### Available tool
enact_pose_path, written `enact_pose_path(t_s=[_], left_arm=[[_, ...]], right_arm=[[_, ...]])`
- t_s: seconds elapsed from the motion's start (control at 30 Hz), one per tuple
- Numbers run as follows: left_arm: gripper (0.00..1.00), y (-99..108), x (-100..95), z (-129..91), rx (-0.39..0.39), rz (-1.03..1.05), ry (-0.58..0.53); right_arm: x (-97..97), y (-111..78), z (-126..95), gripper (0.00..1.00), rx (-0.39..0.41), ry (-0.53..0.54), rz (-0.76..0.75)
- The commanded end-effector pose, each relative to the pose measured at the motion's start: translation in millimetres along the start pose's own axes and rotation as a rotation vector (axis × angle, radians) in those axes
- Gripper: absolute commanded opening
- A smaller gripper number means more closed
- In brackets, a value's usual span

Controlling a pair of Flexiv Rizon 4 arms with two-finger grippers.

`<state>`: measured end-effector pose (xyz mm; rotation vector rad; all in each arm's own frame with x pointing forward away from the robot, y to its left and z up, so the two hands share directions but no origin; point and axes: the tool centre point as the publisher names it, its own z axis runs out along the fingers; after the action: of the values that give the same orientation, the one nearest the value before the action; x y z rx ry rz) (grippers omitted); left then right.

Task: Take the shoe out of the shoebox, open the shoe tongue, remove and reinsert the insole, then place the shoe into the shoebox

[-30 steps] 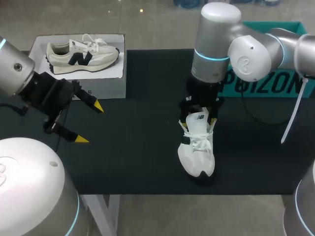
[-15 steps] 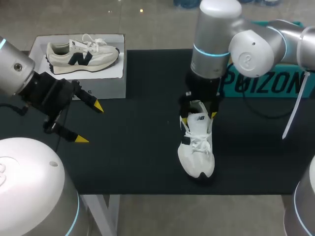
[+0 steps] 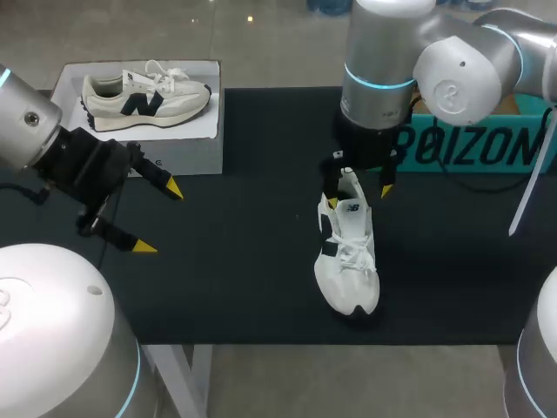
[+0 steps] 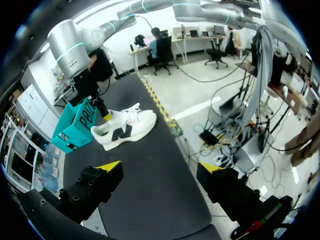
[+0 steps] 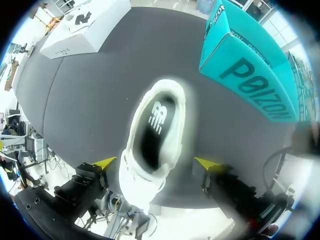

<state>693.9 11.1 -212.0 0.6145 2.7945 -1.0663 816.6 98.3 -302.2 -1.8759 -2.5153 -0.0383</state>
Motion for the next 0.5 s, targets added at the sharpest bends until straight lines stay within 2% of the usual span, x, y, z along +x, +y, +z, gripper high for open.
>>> enact_pose_path(t_s=[0.03,0.2,0.23,0.27,0.3,0.33,0.5], left_arm=[[1.00,0.2,-0.1,-0.3,-0.002,0.000,0.002],[1.00,0.2,-0.1,-0.3,-0.002,0.000,0.002],[1.00,0.2,-0.1,-0.3,-0.002,0.000,0.002],[1.00,0.2,-0.1,-0.3,-0.002,0.000,0.002],[1.00,0.2,-0.1,-0.3,-0.002,0.000,0.002],[1.00,0.2,-0.1,-0.3,-0.002,0.000,0.002],[1.00,0.2,-0.1,-0.3,-0.002,0.000,0.002]], right_arm=[[-5.0,-15.7,-10.3,1.00,-0.024,-0.006,0.005],[-1.8,-29.3,-11.4,1.00,-0.025,0.009,-0.008],[-1.4,-31.2,-9.9,0.96,-0.022,0.014,-0.012],[-1.4,-32.8,-7.6,0.45,-0.020,0.025,-0.013],[-1.4,-33.8,-6.1,0.29,-0.018,0.025,-0.012],[-1.4,-35.4,-2.5,0.00,-0.010,0.028,-0.009],[-0.6,-39.8,6.4,0.00,0.001,0.048,-0.004]])
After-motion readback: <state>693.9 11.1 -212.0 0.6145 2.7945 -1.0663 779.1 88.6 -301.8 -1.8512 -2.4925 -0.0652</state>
